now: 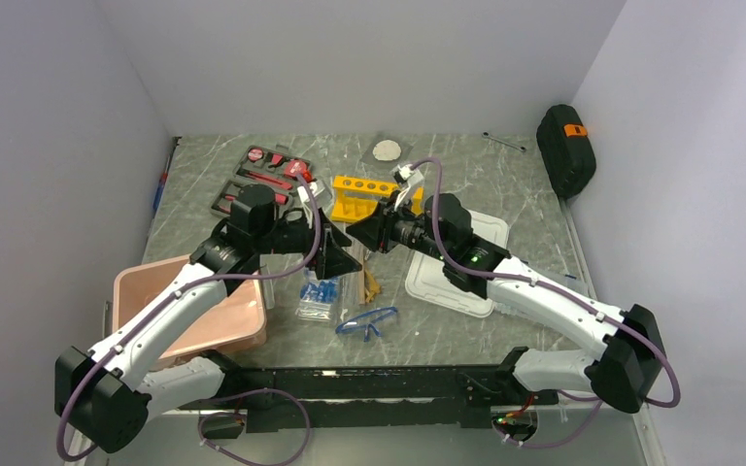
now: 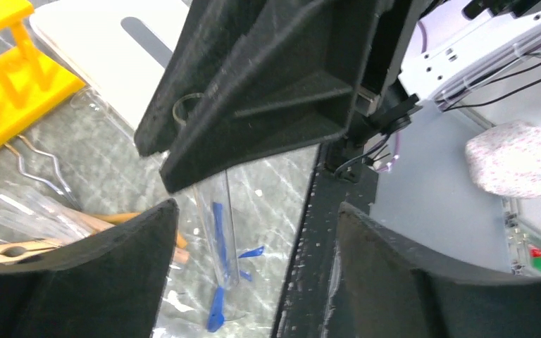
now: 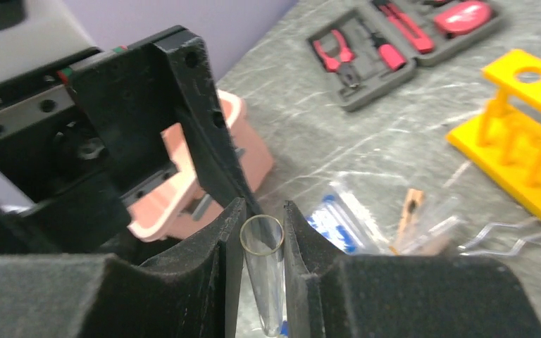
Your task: Organize the chemistry lab equipment
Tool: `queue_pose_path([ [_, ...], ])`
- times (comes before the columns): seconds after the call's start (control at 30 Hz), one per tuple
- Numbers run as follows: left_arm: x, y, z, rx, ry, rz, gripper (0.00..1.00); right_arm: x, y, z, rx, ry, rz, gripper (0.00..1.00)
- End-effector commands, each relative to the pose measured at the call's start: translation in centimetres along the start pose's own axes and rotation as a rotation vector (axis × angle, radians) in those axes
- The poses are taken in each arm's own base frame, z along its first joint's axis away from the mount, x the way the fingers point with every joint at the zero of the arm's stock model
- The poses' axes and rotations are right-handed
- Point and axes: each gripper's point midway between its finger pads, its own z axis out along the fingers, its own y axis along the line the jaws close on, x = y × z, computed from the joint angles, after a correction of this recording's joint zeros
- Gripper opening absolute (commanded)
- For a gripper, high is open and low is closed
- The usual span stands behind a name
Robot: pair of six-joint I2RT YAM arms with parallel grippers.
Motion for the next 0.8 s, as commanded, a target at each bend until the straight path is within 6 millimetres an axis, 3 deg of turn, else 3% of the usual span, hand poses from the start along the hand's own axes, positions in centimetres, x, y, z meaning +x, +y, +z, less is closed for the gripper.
queue_pose_path([
  [0.0, -1.9, 0.0, -0.7, -0.027, -0.058, 0.067, 0.96, -2.7, -3.0, -1.4, 0.184, -0.1, -0.092, 0.18],
  [0.27, -2.9, 4.1, -3.4, -0.306, -0.118, 0.064, 0.99, -6.5, -8.6, -2.7, 0.435, -0.202, -0.193, 0.18],
  [0.5, -3.5, 8.2, -6.6, -0.526, -0.187, -0.017, 0.99, -11.7, -13.0, -3.6, 0.563, -0.311, -0.297, 0.18],
  [0.77, -3.3, 9.8, -8.0, -0.611, -0.204, -0.057, 0.99, -15.8, -18.5, -3.3, 0.677, -0.393, -0.366, 0.18],
])
